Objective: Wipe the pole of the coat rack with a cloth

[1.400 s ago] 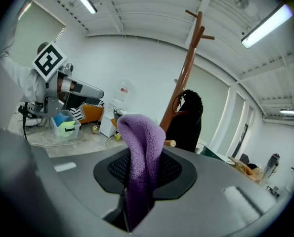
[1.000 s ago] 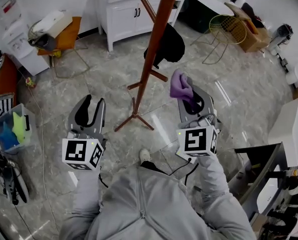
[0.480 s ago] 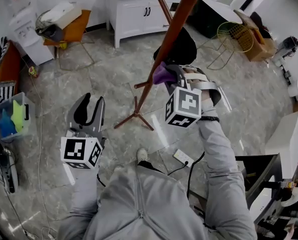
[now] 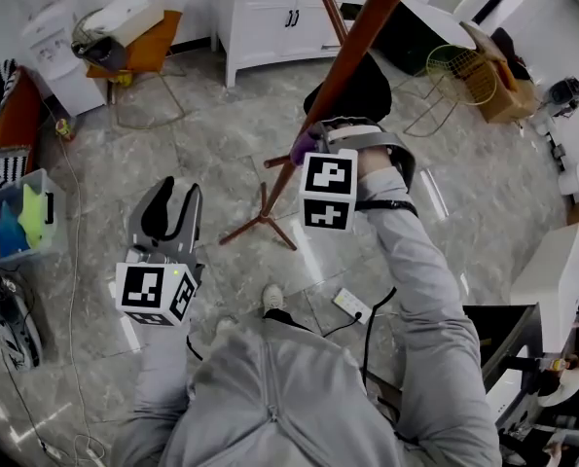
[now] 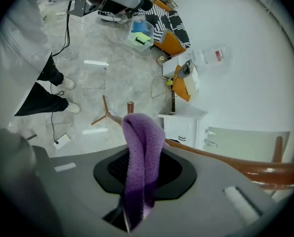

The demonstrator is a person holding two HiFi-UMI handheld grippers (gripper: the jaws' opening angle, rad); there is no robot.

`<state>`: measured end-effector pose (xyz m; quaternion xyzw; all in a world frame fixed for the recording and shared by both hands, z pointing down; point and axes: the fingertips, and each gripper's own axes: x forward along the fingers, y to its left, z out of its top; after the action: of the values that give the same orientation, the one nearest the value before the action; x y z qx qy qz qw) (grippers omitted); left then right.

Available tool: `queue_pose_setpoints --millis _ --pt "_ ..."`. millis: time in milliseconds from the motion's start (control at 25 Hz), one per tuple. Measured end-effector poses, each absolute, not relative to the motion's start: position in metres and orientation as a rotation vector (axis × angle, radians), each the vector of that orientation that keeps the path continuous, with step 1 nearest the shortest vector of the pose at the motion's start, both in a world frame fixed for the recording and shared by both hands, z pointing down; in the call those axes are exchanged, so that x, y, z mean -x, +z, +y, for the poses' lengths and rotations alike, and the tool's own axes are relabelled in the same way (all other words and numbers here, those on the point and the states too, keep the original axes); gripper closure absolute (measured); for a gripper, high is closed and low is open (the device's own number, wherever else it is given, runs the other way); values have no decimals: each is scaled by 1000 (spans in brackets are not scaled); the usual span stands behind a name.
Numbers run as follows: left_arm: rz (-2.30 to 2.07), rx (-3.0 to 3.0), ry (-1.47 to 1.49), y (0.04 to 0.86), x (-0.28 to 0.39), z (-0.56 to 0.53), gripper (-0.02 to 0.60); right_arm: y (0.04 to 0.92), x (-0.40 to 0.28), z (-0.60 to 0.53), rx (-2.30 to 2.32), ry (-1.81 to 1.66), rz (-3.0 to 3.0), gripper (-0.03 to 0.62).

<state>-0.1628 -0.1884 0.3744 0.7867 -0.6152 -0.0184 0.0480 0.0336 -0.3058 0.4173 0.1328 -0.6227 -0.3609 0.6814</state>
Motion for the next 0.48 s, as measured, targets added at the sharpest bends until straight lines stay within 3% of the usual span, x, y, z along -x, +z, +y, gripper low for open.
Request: queue_pose_setpoints --millis 480 --pt "-1822 -2456 -39 370 149 -192 410 397 -59 -275 -341 -785 -1413 514"
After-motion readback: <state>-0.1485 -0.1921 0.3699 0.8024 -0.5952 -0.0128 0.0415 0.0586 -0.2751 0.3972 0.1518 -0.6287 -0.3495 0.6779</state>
